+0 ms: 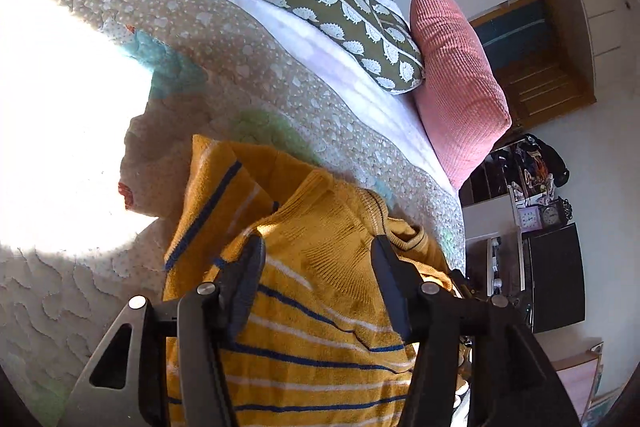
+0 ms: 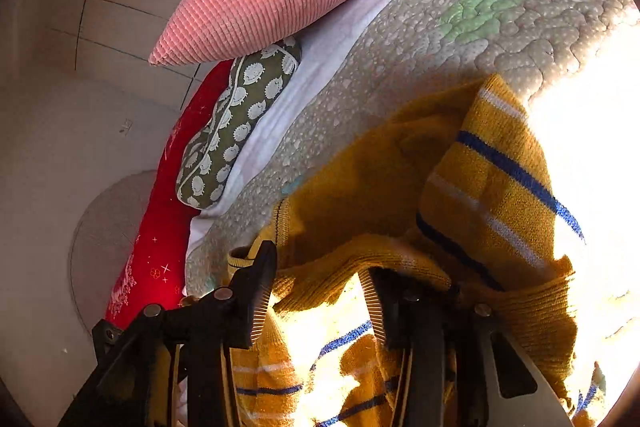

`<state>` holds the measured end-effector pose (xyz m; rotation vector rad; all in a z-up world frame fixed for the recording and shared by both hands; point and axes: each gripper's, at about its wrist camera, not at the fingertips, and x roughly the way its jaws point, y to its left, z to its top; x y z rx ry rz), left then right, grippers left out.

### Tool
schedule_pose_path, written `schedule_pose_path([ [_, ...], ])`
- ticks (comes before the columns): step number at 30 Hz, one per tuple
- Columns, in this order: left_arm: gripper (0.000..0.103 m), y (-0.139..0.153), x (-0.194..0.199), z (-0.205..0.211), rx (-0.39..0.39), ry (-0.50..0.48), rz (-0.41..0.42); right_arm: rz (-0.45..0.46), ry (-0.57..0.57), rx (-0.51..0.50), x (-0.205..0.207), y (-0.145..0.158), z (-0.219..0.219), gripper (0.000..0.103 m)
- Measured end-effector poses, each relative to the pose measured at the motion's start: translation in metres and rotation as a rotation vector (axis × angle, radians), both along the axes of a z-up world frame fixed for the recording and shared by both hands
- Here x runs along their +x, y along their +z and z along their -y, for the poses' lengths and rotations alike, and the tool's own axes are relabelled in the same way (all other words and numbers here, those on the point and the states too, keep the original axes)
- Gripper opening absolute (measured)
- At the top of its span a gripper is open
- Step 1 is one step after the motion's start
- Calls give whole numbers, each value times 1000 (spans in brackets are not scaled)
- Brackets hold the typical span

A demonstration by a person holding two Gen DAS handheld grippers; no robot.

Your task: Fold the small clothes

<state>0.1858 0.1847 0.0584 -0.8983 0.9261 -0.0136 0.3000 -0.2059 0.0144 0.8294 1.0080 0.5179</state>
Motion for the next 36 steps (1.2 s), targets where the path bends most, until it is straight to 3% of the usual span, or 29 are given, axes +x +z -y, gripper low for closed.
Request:
schedule_pose_path([
  [2, 59, 5, -6, -6, 20, 16, -3, -15, -29, 30, 2, 1, 9, 60],
  [6, 60, 4, -24, -12, 71, 24, -23, -19, -70, 32, -2, 7, 30, 67],
  [9, 61, -3, -40, -12, 110, 15, -48, -44, -79, 126, -6, 6, 47, 68],
  [11, 61, -8, -50, -8, 162, -3, -69, -32, -76, 101, -13, 13, 53, 68],
  [15, 64, -17, -66, 4, 323, -55, -123, 36, -14, -126, -36, 31, 59, 68],
  [18, 64, -22, -81, 9, 384, -81, -133, 97, 55, -305, -58, 40, 55, 68],
  [20, 71, -23, -89, 9, 435, -71, -134, 129, 103, -437, -72, 41, 49, 68],
  [22, 80, -25, -97, 7, 444, -64, -133, 152, 130, -549, -84, 37, 48, 68],
  [24, 81, -30, -99, 6, 417, -82, -126, 148, 131, -587, -90, 26, 52, 68],
  [28, 83, -39, -92, 15, 354, -159, -128, 88, 97, -476, -99, 3, 68, 68],
  [31, 92, -49, -85, 26, 293, -212, -131, 86, 70, -369, -110, -5, 75, 69],
  [34, 94, -49, -82, 39, 353, -223, -143, 94, 28, -294, -120, -10, 84, 69],
  [36, 94, -49, -81, 43, 353, -235, -150, 82, -20, -207, -129, -14, 97, 69],
])
